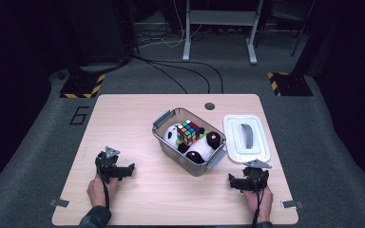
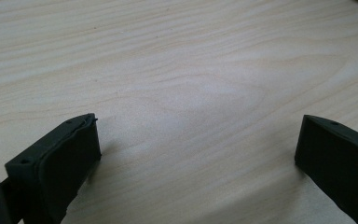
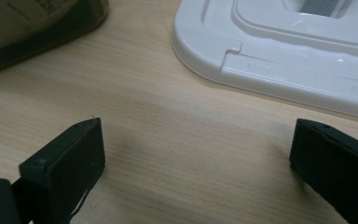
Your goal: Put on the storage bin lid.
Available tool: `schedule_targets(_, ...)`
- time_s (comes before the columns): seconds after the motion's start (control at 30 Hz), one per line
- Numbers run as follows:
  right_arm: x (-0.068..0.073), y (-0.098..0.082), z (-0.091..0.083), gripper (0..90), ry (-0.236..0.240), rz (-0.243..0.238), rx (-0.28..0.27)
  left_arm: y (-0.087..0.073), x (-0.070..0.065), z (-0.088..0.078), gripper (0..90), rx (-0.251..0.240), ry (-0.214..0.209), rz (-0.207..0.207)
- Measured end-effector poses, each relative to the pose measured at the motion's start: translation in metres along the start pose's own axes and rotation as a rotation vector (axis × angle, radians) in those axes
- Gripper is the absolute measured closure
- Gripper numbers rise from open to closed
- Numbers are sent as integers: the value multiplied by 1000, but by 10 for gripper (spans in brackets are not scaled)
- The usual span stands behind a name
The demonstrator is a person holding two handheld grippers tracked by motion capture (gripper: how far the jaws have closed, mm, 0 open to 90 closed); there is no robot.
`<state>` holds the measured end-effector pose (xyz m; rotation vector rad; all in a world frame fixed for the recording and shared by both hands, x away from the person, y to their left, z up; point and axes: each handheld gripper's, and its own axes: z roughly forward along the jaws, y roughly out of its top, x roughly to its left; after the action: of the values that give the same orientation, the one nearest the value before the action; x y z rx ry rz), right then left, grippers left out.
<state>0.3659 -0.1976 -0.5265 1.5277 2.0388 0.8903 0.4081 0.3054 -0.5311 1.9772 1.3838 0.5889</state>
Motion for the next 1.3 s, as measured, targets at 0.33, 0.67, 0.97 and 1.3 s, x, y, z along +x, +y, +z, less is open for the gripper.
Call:
schedule_targets(0.33, -10, 30, -7, 69, -17, -7, -40, 1, 1, 0, 0, 12, -3, 10)
schedule_targets(0.67, -33, 79, 17, 0, -54, 3, -23, 1, 0, 1, 0, 8, -2, 12)
schedule_targets(0.97, -56, 109, 40, 18, -37, 32, -11, 1, 0, 1, 0, 8, -3, 10)
schedule_targets(1.3, -73, 130, 60, 285, -76, 122, 10, 1, 0, 1, 0, 7, -2, 10)
